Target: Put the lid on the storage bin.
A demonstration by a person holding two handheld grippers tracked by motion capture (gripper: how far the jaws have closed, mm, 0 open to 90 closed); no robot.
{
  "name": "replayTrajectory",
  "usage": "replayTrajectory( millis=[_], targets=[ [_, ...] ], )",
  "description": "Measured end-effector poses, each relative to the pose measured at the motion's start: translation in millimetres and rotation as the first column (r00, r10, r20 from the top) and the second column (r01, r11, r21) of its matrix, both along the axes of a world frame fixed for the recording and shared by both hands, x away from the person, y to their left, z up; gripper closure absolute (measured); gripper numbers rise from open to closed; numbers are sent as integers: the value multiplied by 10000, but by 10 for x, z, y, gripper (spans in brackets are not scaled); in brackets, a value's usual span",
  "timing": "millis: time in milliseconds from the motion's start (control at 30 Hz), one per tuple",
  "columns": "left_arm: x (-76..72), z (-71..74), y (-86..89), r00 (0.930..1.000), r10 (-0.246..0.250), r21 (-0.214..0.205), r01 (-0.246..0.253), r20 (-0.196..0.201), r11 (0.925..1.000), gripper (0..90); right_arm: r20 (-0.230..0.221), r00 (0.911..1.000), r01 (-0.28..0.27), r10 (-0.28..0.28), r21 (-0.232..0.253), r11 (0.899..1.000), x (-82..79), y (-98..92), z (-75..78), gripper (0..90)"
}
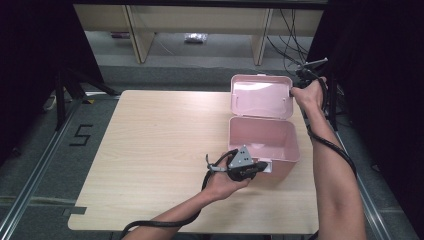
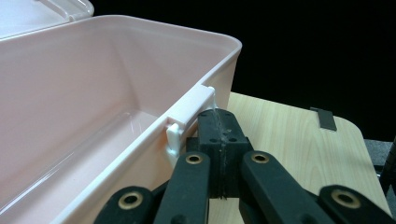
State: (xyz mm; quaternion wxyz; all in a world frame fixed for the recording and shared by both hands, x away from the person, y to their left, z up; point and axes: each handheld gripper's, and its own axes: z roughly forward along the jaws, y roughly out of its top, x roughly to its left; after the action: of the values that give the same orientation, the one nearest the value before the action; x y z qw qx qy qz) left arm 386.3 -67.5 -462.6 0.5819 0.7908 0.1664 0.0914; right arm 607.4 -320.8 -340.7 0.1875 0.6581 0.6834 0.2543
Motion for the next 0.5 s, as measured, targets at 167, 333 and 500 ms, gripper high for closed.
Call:
replayTrajectory(
  millis=[167, 333, 500],
  targets=[
    [0, 1, 0, 10000, -5, 2, 5, -5, 10000, 900, 204, 9998, 31, -32, 29, 10000, -43, 1, 29, 887],
    [-1, 2, -3, 10000, 1, -11, -1, -8, 10000, 900, 601, 9980, -187, 196, -162, 9997, -87, -28, 41, 890],
    [-2, 3, -4, 10000, -1, 11, 1, 5, 10000, 900, 750, 9967, -296, 307, -150, 9994, -139, -34, 81, 891]
  ],
)
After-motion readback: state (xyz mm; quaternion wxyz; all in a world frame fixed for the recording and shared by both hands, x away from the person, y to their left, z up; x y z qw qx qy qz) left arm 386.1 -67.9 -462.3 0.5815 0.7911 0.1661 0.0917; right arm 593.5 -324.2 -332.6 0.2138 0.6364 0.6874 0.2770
